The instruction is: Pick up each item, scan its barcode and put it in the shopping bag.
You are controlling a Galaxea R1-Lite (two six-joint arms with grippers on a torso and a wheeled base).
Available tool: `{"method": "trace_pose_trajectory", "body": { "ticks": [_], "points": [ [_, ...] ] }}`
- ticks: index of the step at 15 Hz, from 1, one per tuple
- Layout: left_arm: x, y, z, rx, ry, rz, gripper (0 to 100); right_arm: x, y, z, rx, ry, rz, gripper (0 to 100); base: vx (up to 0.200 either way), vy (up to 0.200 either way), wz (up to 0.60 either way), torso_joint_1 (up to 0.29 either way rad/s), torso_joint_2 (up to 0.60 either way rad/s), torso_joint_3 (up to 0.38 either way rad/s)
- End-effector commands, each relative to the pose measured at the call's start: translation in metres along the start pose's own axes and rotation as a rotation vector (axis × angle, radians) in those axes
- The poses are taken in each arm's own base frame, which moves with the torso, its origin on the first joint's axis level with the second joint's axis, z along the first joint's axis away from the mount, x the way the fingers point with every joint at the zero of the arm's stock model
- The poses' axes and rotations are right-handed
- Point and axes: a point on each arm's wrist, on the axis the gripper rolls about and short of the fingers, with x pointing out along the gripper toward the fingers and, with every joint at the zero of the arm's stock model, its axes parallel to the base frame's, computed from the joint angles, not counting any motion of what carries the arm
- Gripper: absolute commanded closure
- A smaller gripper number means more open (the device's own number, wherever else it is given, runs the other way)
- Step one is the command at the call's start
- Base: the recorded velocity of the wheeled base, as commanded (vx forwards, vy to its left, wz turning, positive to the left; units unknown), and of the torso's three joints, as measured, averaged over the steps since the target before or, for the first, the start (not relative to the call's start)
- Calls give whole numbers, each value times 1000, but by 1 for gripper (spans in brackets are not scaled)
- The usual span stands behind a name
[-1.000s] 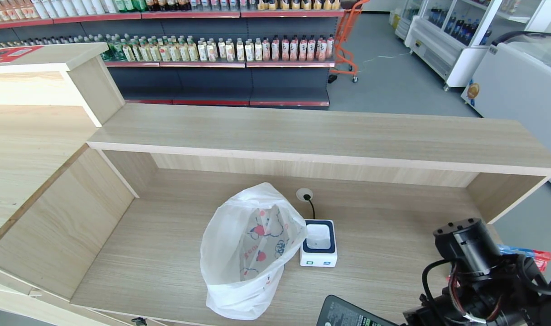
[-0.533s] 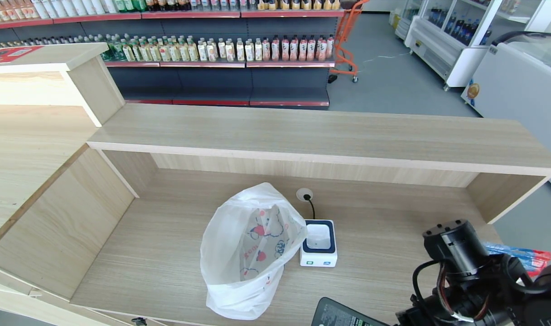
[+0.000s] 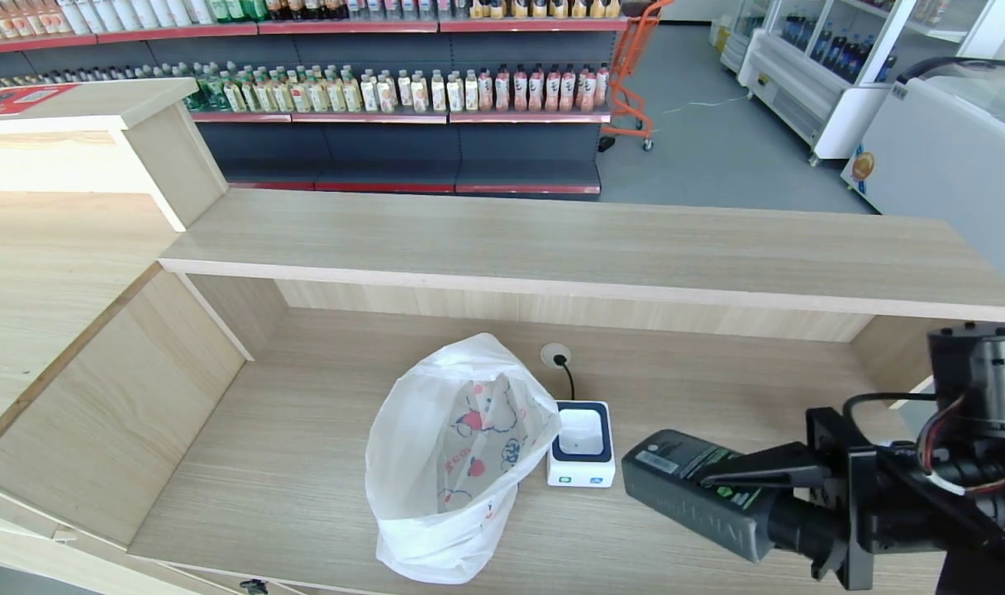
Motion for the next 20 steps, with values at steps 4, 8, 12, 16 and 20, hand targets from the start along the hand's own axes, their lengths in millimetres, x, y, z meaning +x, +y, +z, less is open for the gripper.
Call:
{"method": "trace_pose_trajectory", "body": {
  "ticks": [4, 8, 12, 16, 20],
  "points": [
    [0, 0, 0, 0, 0, 1, 0, -49, -20, 0, 776, 167, -197, 100, 0, 0, 0, 0, 0, 0],
    [0, 0, 0, 0, 0, 1, 0, -47, -20, -20, 1391, 254, -353, 100, 0, 0, 0, 0, 0, 0],
    [0, 0, 0, 0, 0, 1, 0, -22, 2, -67, 1926, 365, -574, 100, 0, 0, 0, 0, 0, 0],
    [0, 0, 0, 0, 0, 1, 0, 23, 17, -80, 2157, 448, -586, 100, 0, 0, 0, 0, 0, 0],
    [0, 0, 0, 0, 0, 1, 0, 58, 40, -112, 2121, 572, -651, 100, 0, 0, 0, 0, 0, 0]
  ]
}}
